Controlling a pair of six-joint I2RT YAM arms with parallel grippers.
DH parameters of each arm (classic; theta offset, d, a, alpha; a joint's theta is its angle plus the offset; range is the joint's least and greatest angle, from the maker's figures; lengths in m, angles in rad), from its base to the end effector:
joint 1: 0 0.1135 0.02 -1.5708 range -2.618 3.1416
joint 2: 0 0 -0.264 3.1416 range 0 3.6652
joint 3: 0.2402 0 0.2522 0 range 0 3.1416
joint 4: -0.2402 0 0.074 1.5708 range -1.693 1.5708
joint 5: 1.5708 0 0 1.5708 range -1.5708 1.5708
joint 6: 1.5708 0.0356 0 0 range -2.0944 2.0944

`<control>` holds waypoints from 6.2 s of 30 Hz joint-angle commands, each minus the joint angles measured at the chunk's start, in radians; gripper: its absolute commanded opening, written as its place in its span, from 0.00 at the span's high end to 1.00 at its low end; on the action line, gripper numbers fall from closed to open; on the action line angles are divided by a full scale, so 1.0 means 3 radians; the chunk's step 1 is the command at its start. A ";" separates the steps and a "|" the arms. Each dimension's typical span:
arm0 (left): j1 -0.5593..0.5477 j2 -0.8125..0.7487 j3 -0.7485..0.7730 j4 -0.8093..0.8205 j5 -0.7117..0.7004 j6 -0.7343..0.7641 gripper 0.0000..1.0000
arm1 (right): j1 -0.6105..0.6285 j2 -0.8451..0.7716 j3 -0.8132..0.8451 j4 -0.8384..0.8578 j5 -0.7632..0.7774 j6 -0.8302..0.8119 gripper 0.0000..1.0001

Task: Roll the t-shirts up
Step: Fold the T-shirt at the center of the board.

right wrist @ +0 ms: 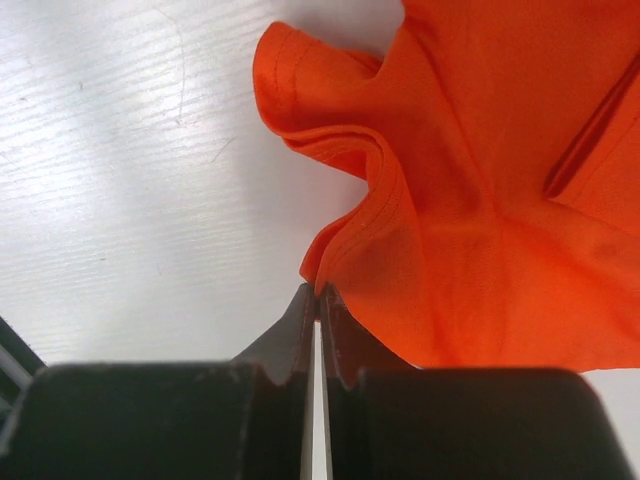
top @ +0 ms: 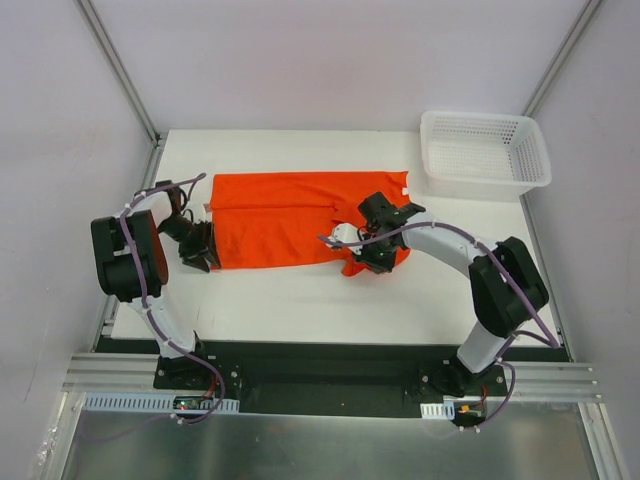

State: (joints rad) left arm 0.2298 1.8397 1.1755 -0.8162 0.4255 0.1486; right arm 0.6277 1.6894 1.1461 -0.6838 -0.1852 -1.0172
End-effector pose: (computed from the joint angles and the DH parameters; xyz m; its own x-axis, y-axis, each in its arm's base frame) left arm 0.3243 0.0608 0.1583 -0.9844 -0.0918 -0.1501 -0.0257 0.9191 -0.3932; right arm 0.2622 0.1983 0.1978 0.1331 -0.9364 -0.3246 -0.9781 -0.0712 -0.1955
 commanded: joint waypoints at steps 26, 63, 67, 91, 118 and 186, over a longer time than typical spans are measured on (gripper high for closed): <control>0.0001 -0.0543 0.0280 -0.0398 0.0212 0.0257 1.00 | -0.0354 -0.0497 0.0515 -0.0619 0.0305 0.0323 0.99; -0.0152 0.0985 0.2692 -0.0710 0.0274 0.0399 1.00 | -0.0967 0.0852 0.2310 -0.0426 0.0796 0.0635 0.99; -0.0183 0.1113 0.2892 -0.0716 0.0208 0.0415 1.00 | -0.0998 0.1041 0.2515 -0.0339 0.0832 0.0619 0.99; -0.0229 0.0812 0.2959 -0.0393 -0.0565 0.0231 0.61 | -0.0952 0.1150 0.2757 -0.0236 0.1181 0.0732 0.35; -0.0454 0.1743 0.3354 -0.0409 -0.0355 0.0236 0.63 | -0.0942 0.1226 0.2490 -0.0947 0.0781 0.0788 0.34; -0.0459 0.0980 0.1711 -0.0204 -0.0304 0.0691 0.69 | -0.1167 0.1251 0.2939 -0.1367 0.0203 0.0982 0.34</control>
State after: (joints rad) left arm 0.0978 2.1086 1.6554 -0.8608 0.3313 0.3336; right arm 0.2798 2.0228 1.9575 -1.0969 -0.1169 -0.7227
